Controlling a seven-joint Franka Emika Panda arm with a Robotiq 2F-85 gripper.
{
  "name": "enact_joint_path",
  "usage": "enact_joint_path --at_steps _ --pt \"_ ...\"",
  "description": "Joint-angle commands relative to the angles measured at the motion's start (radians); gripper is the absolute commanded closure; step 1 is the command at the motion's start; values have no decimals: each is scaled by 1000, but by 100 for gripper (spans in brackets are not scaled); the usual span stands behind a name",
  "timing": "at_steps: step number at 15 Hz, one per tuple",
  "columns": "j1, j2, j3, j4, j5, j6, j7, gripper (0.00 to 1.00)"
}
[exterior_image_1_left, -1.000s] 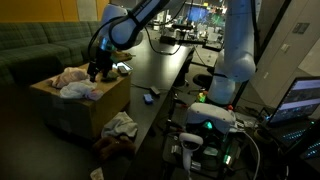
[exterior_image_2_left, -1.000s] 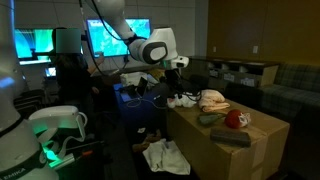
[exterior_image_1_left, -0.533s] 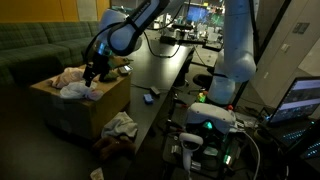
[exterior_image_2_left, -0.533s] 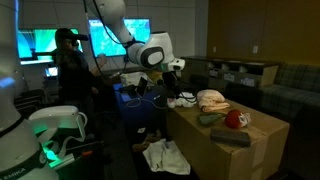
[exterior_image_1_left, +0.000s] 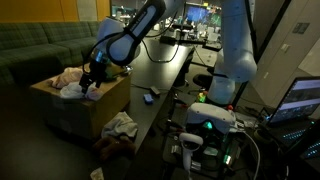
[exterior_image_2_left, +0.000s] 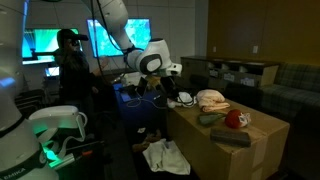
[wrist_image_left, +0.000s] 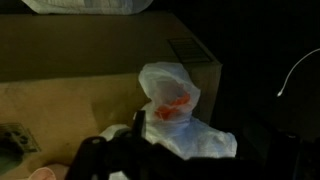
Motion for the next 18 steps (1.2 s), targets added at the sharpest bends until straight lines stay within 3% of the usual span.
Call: enact_joint_path --at_steps 1,9,11,18 --pt "35 37 -25 29 -26 39 27 0" --pt "91 89 -81 56 -68 41 50 0" --pt "105 95 -101 61 -87 33 59 26" --pt "94 61 -99 47 -101 -18 33 81"
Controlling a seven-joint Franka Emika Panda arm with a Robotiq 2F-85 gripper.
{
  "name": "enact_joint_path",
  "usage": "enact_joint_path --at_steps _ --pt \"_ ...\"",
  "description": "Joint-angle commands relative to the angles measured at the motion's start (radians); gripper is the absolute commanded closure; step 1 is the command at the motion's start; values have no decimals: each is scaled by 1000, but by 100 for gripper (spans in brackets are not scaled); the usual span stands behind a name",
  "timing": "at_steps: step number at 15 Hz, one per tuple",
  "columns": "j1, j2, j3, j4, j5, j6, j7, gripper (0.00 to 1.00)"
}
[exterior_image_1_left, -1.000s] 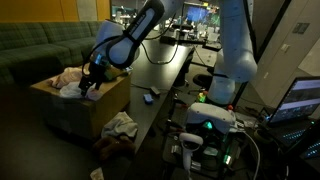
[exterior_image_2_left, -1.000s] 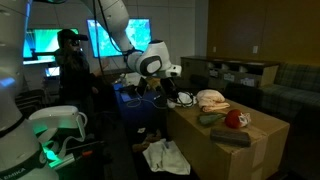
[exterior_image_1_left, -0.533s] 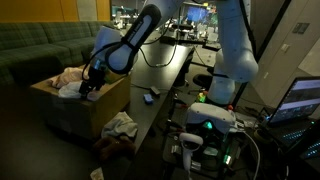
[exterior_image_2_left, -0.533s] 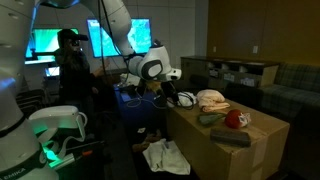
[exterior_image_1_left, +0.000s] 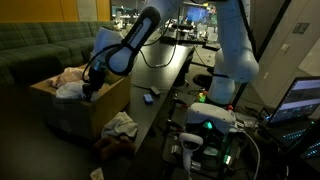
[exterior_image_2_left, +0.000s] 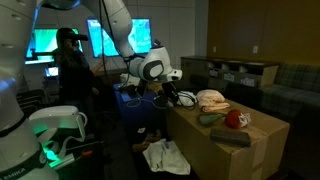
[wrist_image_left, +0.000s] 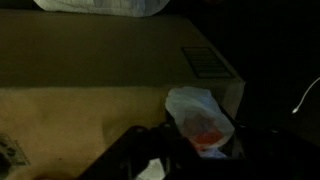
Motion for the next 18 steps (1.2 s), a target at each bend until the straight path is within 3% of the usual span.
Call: enact_joint_path --at_steps 1,2,5,11,15,18 --pt "-2 -34 -1 2 -18 -50 -4 87" --pt "-5 -43 0 -3 -21 -61 -9 95" --pt "-33 -80 26 -15 -13 -138 -48 100" --pt "-153 -258 113 -89 71 -386 -278 95" --pt "-205 -376 87 -163 114 -541 -420 96" --pt "-232 -433 48 -225 90 -591 -459 96"
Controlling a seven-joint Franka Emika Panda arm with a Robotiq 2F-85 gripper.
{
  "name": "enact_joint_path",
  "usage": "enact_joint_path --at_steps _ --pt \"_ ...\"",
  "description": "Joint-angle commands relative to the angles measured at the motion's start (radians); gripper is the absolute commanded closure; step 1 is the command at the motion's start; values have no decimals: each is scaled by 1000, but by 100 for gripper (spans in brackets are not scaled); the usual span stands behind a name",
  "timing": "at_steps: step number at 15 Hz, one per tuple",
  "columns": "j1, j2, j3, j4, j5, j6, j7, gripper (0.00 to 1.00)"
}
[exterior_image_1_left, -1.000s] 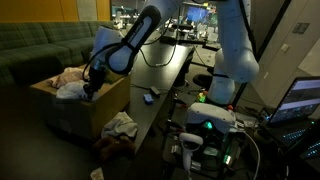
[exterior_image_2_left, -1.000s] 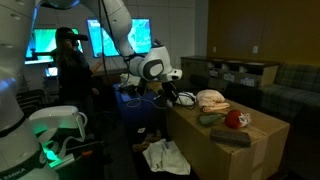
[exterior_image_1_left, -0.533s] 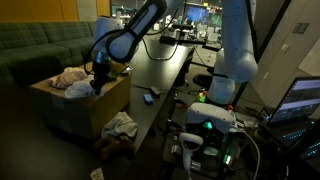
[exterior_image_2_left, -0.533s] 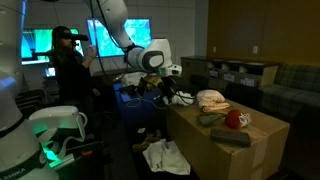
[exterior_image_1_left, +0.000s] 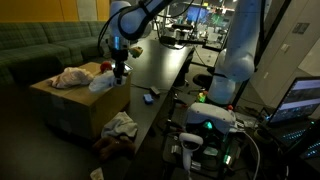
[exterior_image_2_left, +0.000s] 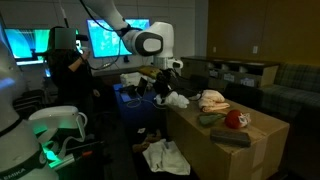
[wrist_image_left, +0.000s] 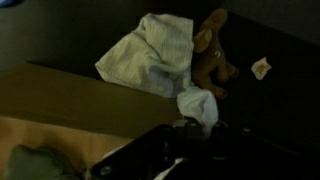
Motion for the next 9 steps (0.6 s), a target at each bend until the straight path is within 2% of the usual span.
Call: enact_joint_path --at_steps 1,5,9 --pt "-30 -95 -40 -103 -11 -39 -60 95" --pt "-53 -75 -85 -162 -72 -33 -52 96" --pt "-70 30 -113 -172 -116 12 -7 95"
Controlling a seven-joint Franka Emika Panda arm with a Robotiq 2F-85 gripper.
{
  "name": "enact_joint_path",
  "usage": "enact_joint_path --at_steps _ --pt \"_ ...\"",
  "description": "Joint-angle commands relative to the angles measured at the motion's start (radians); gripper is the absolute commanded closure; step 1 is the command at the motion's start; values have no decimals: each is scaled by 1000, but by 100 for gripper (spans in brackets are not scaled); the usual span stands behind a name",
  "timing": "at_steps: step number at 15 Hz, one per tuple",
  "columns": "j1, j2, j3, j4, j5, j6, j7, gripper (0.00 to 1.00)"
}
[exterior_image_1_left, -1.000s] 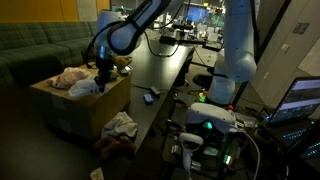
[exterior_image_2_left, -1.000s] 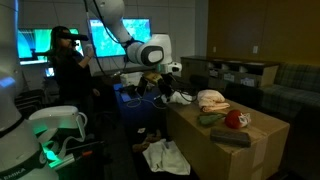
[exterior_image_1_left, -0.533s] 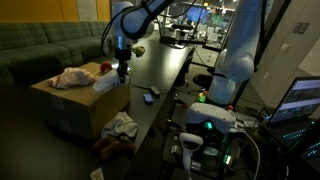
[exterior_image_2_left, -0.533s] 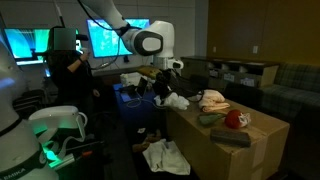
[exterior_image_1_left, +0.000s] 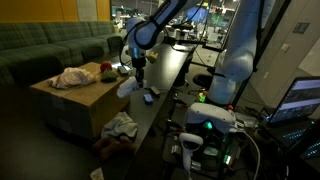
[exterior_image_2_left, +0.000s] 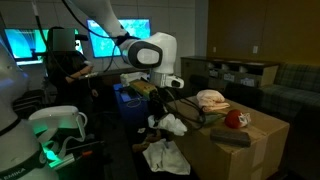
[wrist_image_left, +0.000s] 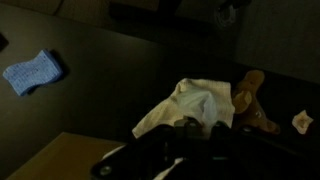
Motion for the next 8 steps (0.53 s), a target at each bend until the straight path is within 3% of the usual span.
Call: enact_joint_path --at_steps 1,8 --pt "-13 97 -17 3 -36 61 54 95" --pt "-1 395 -71 92 -83 280 233 96"
